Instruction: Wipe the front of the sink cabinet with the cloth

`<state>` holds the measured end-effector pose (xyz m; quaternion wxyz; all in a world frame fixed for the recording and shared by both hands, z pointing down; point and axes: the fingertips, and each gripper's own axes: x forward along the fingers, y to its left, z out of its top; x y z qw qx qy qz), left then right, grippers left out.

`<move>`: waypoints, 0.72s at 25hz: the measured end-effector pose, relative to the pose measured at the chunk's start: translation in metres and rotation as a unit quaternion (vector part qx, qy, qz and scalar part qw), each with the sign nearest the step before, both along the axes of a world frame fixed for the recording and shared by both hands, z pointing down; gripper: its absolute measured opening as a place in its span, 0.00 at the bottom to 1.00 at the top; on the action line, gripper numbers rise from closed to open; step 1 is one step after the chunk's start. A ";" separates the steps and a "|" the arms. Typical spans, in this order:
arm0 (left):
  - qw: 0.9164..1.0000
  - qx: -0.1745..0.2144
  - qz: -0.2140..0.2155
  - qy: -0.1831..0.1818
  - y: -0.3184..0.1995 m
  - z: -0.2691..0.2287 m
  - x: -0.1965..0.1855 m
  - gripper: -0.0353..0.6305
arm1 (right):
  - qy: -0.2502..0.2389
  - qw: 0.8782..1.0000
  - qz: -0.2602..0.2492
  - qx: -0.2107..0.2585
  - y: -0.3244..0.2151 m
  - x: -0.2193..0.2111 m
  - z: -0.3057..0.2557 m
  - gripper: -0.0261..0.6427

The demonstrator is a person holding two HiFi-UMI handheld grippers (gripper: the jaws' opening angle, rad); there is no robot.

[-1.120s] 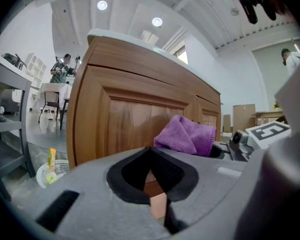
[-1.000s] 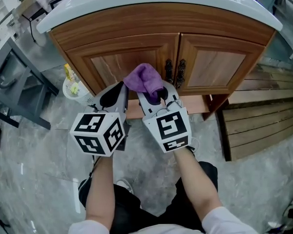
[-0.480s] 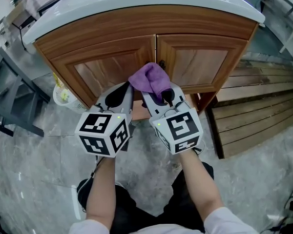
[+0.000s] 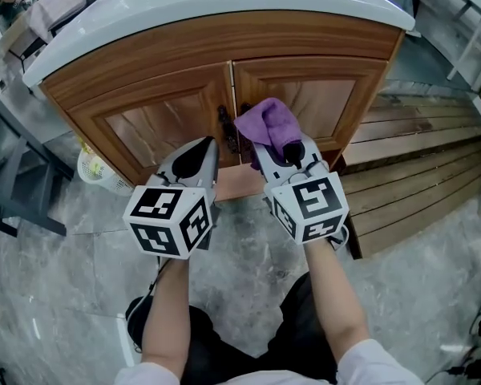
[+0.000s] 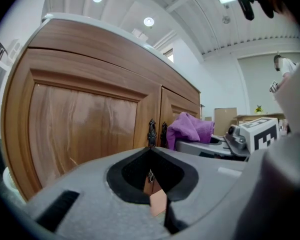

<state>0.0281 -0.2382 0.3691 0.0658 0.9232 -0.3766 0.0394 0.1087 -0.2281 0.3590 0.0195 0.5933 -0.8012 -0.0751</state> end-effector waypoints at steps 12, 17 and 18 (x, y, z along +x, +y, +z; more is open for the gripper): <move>1.000 -0.003 0.025 -0.004 0.005 0.006 0.029 0.06 | 0.029 0.996 0.085 0.000 -0.002 0.093 0.006 0.17; 1.000 -0.003 0.028 -0.009 0.006 0.009 0.034 0.06 | 0.029 0.991 0.127 -0.002 0.003 0.137 0.015 0.17; 1.000 -0.004 0.028 -0.010 0.006 0.010 0.035 0.06 | 0.027 0.991 0.133 -0.003 0.003 0.144 0.016 0.17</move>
